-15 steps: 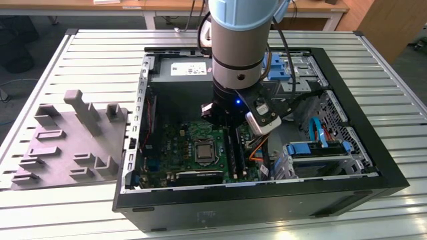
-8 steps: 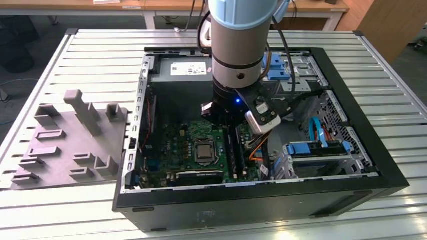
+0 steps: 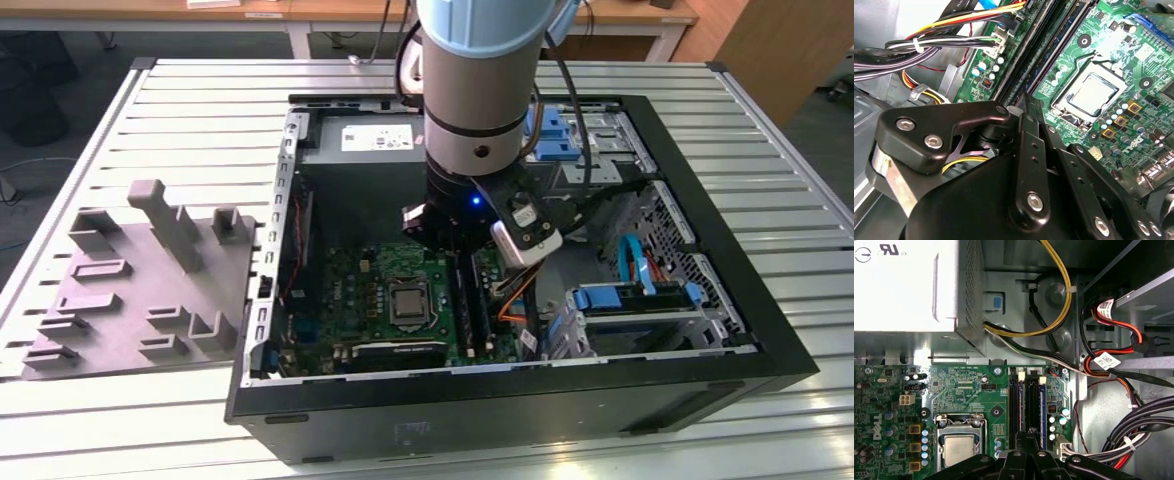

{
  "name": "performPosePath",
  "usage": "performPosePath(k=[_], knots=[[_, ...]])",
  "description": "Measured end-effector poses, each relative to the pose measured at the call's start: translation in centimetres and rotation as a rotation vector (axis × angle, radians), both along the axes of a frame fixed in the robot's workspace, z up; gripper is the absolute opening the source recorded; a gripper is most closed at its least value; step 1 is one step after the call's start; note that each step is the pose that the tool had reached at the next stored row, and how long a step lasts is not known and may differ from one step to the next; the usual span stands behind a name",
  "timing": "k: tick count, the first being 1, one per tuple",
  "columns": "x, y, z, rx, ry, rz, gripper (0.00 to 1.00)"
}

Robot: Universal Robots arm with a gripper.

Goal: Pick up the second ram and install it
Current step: 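Press down the second ram until it locks into place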

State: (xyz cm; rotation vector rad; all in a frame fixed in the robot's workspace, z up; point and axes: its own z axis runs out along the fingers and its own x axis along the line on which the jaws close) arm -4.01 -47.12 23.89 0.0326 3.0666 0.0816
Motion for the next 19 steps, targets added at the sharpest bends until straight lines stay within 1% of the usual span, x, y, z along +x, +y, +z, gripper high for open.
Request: performPosePath(k=[8,16,19], knots=[[0.0,0.05,0.03,-0.0003,0.0001,0.000,0.11],[0.0,0.89,-0.13,0.0021,-0.0003,-0.001,0.11],[0.0,1.32,-0.21,0.0032,-0.0003,-0.001,0.11]])
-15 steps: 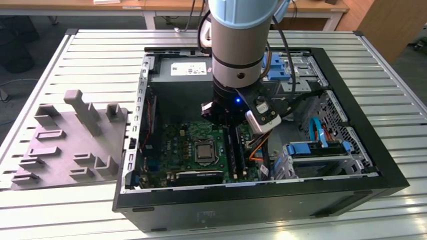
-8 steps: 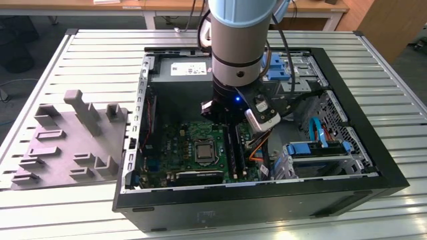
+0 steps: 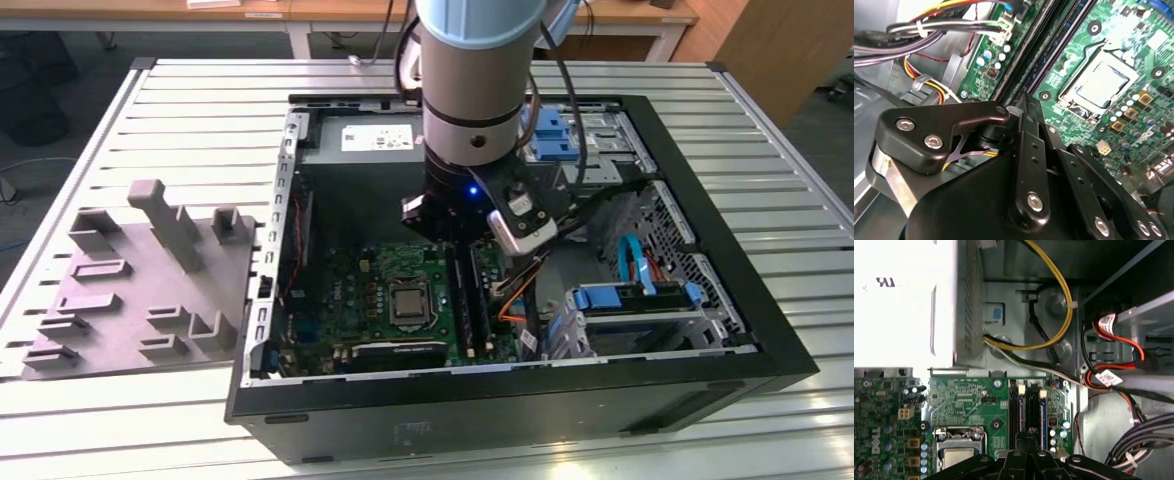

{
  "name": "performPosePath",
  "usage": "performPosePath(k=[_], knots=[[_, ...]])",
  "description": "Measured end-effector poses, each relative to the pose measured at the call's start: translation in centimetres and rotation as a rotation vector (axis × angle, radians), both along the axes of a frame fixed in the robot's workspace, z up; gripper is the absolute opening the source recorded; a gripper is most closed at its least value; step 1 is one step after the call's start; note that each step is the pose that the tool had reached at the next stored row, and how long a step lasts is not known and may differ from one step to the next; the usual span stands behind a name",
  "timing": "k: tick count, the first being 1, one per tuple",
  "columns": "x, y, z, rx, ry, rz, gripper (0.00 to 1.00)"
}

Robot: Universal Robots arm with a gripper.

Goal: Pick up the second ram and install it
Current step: 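Press down the second ram until it locks into place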

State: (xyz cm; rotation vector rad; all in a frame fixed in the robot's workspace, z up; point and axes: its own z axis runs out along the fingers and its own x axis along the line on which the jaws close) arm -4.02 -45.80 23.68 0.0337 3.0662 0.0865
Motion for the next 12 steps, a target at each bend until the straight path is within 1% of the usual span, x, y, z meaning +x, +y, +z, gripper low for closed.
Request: performPosePath(k=[4,6,10,12], knots=[[0.00,0.63,-0.12,0.0015,0.0000,0.000,0.11],[0.00,0.84,-0.15,0.0019,0.0000,0.000,0.11],[0.00,0.94,-0.22,0.0018,0.0000,0.000,0.11],[0.00,0.98,-0.44,0.0018,0.0000,0.000,0.11]])
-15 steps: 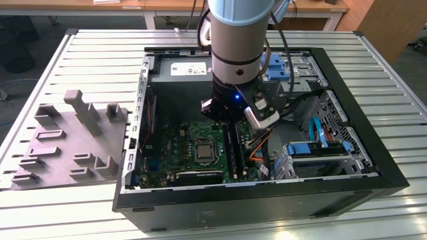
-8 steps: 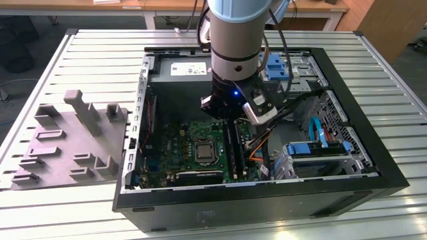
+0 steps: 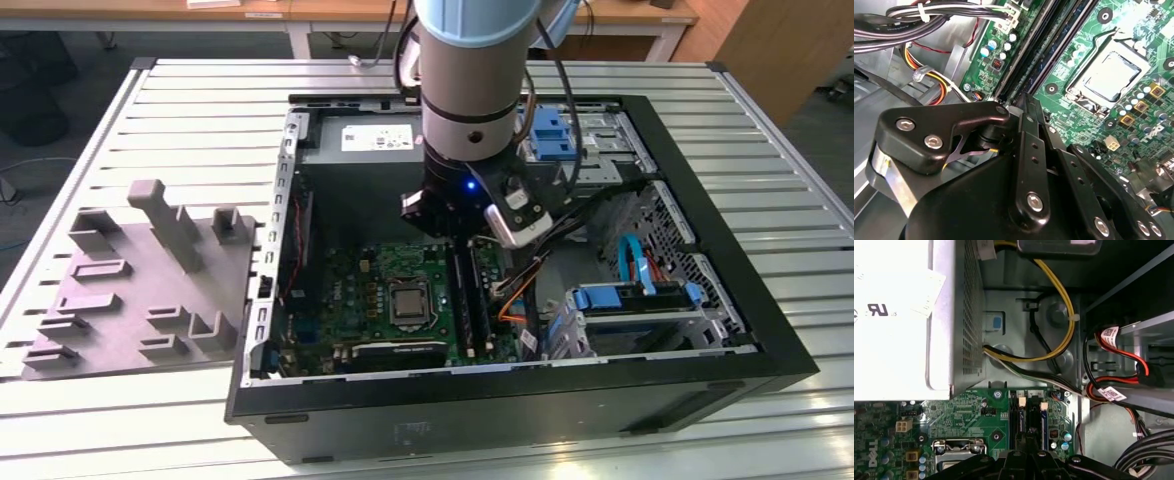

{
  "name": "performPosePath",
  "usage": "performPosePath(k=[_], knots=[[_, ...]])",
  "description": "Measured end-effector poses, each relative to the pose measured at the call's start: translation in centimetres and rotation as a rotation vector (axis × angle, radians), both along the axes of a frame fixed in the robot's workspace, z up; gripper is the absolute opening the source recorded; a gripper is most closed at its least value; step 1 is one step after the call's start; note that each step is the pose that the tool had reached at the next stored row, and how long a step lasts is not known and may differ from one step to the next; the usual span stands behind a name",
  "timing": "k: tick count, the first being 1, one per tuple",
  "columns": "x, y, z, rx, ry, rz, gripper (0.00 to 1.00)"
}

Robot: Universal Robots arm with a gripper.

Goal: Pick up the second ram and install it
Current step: 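Press down the second ram until it locks into place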

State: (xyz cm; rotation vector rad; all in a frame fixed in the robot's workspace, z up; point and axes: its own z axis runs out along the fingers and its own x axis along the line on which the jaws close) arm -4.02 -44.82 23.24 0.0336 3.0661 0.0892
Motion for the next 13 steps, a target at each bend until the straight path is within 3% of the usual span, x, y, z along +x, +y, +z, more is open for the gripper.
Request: performPosePath(k=[13], knots=[[0.00,0.73,-0.61,0.0014,0.0000,0.000,0.11]])
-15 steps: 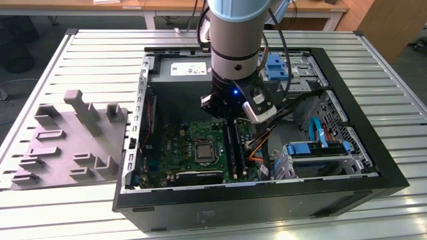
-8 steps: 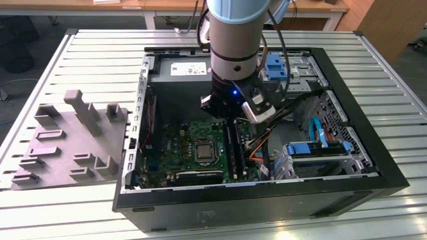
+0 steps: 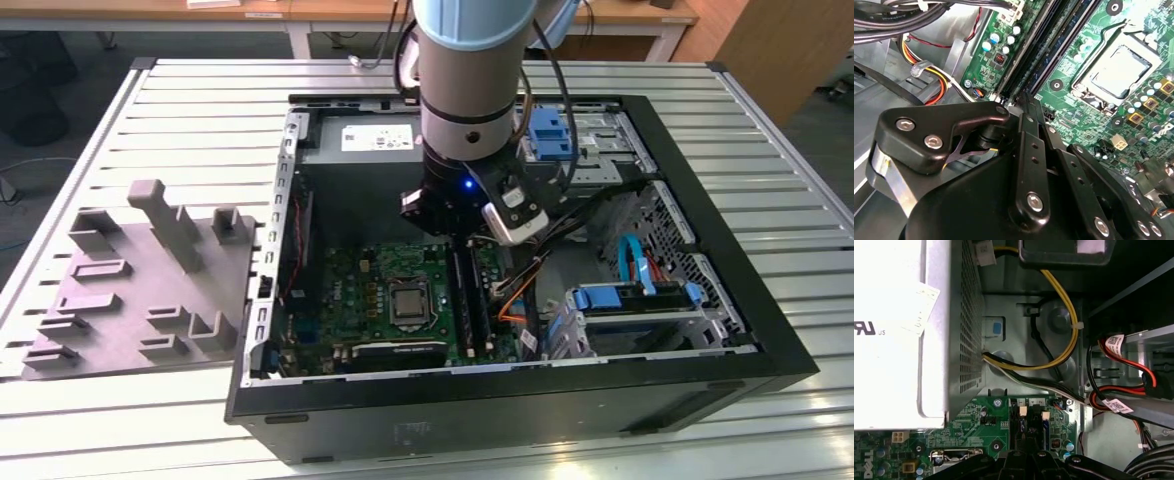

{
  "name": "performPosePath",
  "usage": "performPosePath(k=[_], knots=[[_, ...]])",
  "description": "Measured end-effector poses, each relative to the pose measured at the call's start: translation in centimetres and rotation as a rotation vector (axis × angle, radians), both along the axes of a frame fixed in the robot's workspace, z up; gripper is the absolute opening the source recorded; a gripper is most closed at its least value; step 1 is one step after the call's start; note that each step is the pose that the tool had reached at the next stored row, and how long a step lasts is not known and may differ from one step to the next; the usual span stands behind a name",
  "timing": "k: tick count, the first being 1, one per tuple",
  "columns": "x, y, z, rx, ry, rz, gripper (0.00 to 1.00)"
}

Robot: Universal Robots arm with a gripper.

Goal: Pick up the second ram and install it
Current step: 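Press down the second ram until it locks into place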

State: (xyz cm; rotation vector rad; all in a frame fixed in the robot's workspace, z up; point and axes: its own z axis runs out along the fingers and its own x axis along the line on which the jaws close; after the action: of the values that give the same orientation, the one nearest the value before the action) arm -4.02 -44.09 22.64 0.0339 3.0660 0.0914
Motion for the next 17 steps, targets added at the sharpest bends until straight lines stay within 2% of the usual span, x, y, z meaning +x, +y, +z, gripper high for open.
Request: performPosePath(k=[17], knots=[[0.00,0.19,-0.33,-0.0002,0.0001,0.000,0.11]])
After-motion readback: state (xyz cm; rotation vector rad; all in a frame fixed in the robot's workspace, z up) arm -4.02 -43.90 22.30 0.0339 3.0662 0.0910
